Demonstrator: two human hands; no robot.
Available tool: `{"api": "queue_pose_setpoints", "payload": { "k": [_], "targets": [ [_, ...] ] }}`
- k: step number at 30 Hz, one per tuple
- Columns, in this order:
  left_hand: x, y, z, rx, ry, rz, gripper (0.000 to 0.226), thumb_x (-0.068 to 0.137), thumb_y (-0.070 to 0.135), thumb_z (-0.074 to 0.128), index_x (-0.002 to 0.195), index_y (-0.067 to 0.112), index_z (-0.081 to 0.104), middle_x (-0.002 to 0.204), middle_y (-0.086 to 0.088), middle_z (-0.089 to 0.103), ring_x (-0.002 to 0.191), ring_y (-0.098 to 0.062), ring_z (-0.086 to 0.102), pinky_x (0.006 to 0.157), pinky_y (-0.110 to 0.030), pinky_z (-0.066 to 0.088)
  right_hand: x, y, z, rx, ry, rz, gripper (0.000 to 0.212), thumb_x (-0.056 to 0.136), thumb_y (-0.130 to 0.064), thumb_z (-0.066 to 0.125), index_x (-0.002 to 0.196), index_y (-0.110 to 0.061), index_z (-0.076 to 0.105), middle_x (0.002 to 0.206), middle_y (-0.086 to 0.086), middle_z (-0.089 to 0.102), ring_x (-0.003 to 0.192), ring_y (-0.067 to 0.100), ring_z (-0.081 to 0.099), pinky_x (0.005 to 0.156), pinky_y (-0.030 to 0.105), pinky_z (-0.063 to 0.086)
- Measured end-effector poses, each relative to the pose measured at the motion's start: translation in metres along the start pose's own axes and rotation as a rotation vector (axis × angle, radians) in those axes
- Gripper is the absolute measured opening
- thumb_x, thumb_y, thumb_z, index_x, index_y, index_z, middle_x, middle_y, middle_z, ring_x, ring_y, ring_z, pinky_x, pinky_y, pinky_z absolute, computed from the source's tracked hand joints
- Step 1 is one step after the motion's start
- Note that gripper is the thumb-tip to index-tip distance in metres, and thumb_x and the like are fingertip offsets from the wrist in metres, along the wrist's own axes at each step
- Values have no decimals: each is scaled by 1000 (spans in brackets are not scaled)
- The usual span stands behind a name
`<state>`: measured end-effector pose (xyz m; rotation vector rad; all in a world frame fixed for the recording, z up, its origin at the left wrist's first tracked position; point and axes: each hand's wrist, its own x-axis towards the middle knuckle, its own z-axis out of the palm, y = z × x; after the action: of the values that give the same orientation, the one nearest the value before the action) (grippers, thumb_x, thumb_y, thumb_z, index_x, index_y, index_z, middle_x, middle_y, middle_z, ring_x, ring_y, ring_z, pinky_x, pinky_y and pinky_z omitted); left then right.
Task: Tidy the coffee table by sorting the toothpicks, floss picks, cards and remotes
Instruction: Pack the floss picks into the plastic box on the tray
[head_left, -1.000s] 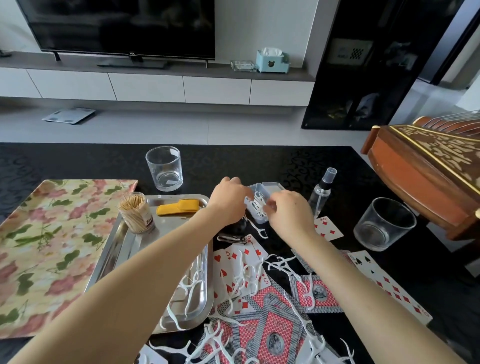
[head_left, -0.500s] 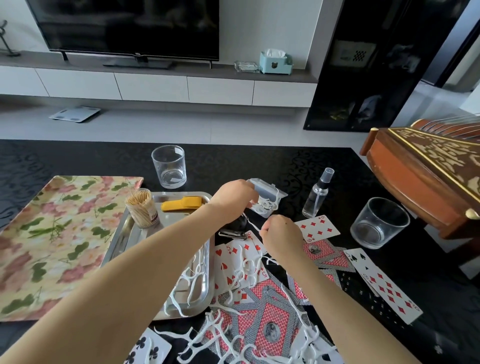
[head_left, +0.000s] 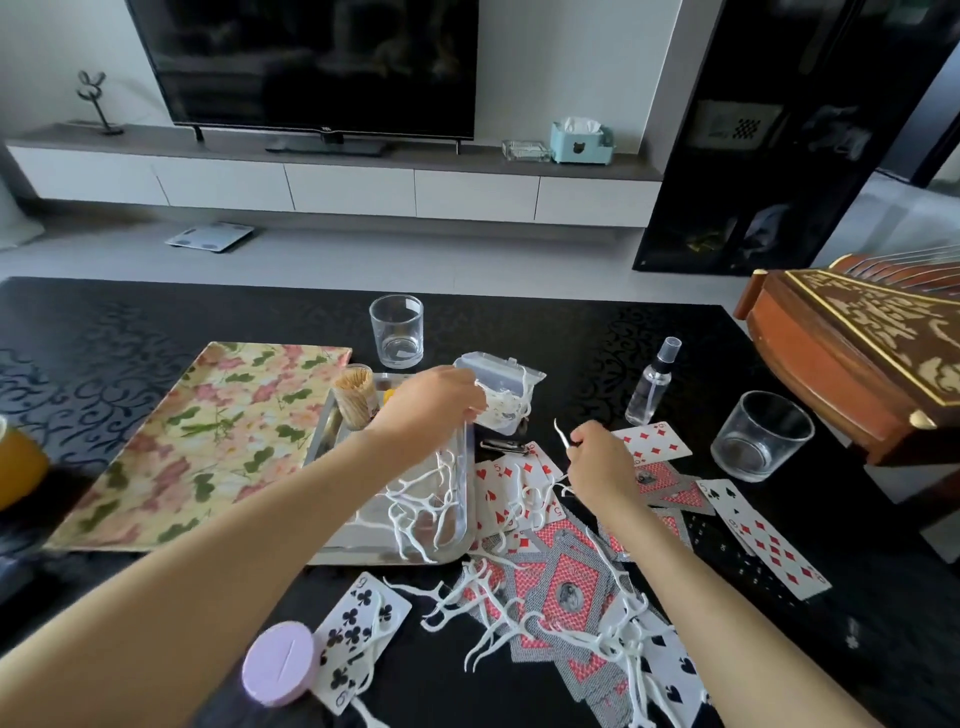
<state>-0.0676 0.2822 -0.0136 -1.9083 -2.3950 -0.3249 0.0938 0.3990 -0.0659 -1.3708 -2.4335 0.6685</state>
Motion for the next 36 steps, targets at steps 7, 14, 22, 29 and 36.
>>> {"api": "queue_pose_setpoints", "payload": {
  "k": [7, 14, 22, 29, 36],
  "targets": [
    [-72, -18, -19, -22, 110, -11, 15, 91, 11, 57, 96, 15, 71, 90, 1, 63, 88, -15, 54, 77, -27, 49, -53, -60, -32, 723, -55, 126, 15, 91, -18, 60, 79, -12, 67, 60, -3, 54, 57, 12, 47, 53, 20, 42],
    [-112, -19, -20, 98, 147, 98, 41, 40, -8, 85, 67, 20, 72, 61, 5, 56, 53, -14, 55, 37, -19, 43, -81, -112, -4, 197, -100, -167, 13, 91, -26, 61, 93, -14, 67, 84, -3, 66, 76, 15, 61, 62, 26, 46],
    [-153, -28, -15, 131, 99, 144, 34, 43, -3, 81, 65, 19, 69, 62, 5, 54, 55, -14, 53, 38, -20, 40, -95, -128, 2, -127, -83, -496, 13, 90, -17, 61, 99, -12, 68, 90, 3, 68, 82, 17, 63, 73, 30, 54],
    [-172, -30, -12, 136, 195, 166, 33, 49, -5, 77, 72, 17, 69, 64, 2, 54, 56, -17, 51, 39, -26, 43, -102, -139, 2, -96, -369, -527, 27, 84, -28, 69, 107, -20, 56, 93, 0, 66, 85, 16, 61, 78, 33, 51],
    [-184, -27, -16, 166, 170, 119, 38, 42, -8, 75, 68, 18, 68, 63, 4, 54, 53, -16, 49, 36, -22, 36, -110, -121, 3, -54, -11, -613, 29, 89, -33, 61, 114, -19, 65, 102, -4, 62, 98, 15, 54, 74, 21, 38]
  ]
}}
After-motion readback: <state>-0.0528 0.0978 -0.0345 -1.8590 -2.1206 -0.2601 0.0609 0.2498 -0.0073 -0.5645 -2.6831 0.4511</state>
